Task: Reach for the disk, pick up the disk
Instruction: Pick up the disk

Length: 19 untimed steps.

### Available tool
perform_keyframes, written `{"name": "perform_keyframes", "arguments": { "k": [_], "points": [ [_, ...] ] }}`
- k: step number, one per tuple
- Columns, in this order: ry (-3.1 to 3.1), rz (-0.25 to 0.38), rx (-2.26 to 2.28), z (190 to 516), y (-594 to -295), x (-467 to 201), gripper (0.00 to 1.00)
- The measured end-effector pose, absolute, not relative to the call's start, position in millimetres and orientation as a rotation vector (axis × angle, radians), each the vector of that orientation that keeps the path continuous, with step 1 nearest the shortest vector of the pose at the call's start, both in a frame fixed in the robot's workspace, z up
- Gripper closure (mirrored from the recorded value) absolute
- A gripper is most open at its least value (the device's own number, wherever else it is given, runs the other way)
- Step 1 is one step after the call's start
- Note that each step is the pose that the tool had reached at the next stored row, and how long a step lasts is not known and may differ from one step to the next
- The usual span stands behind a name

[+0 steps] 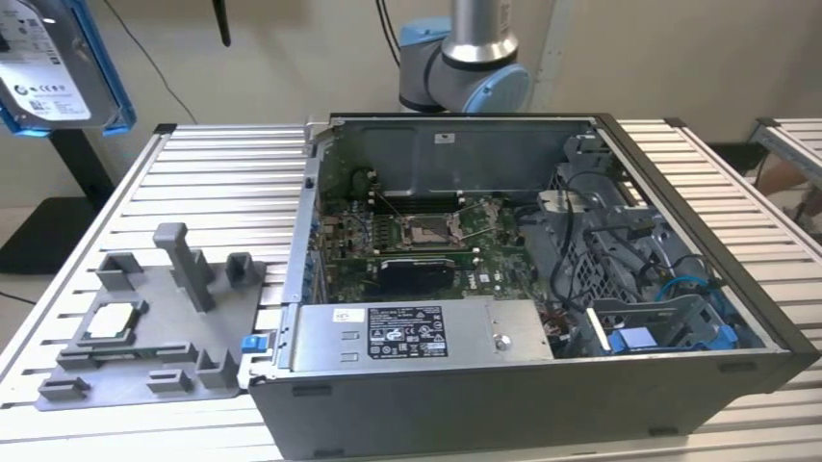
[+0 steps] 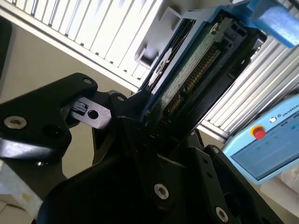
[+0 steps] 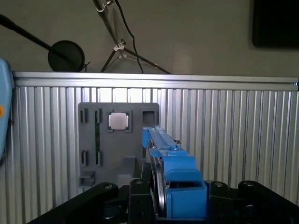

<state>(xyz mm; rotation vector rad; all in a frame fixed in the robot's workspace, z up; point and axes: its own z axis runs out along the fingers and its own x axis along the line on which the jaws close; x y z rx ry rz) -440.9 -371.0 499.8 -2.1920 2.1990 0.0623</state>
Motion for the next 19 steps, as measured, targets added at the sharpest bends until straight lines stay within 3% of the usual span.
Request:
{"name": "perform_keyframes", "arguments": {
  "k": [19],
  "points": [
    [2.200,0.064,-2.192,499.7,-371.0,-377.4,1.00]
  ]
}}
